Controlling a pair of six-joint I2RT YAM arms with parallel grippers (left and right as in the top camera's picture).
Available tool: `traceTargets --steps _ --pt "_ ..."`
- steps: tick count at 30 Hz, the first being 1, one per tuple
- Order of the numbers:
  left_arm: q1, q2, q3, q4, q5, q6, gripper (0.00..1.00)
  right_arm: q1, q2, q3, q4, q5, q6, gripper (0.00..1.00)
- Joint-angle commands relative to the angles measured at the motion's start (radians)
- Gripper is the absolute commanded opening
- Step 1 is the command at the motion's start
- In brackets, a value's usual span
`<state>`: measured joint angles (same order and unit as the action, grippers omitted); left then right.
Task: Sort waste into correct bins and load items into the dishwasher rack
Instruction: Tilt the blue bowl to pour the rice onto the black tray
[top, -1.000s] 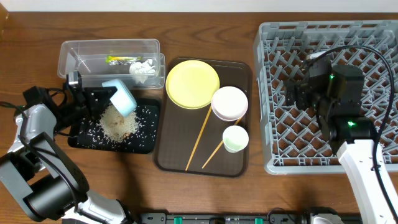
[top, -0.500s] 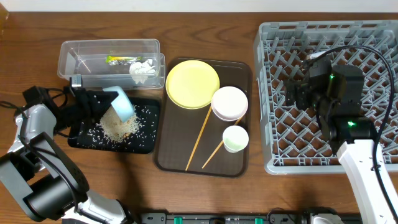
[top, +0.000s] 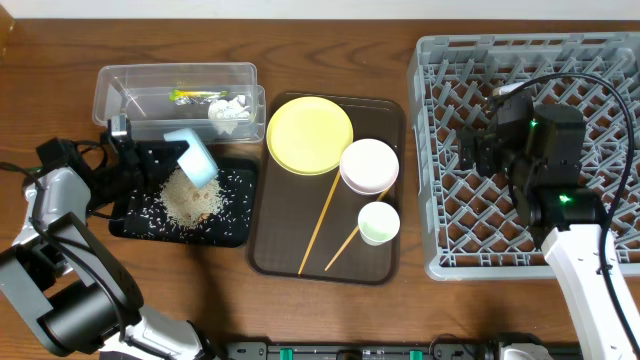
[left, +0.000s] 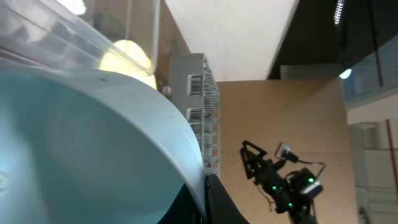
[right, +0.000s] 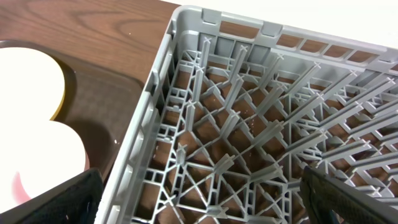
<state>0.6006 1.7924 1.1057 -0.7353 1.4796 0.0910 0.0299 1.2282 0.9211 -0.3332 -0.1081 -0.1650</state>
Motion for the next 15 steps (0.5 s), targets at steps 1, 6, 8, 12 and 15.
traceTargets --steps 1,6,8,12,15 --pt "0.006 0.000 0.001 -0.005 -0.043 -0.047 0.06 -0.005 -0.005 0.021 0.000 0.006 0.014 0.99" --pt "0.010 -0.005 0.002 -0.004 0.055 0.039 0.06 -0.005 -0.005 0.021 -0.001 0.006 0.014 0.99" --pt "0.013 -0.003 0.002 -0.005 -0.001 -0.014 0.06 -0.005 -0.005 0.021 -0.001 0.006 0.014 0.99" --pt "0.009 -0.009 0.003 -0.012 0.090 0.055 0.06 -0.005 -0.005 0.021 -0.001 0.006 0.014 0.99" --pt "0.008 -0.009 0.003 -0.020 0.084 0.043 0.06 -0.005 -0.005 0.021 -0.001 0.006 0.014 0.99"
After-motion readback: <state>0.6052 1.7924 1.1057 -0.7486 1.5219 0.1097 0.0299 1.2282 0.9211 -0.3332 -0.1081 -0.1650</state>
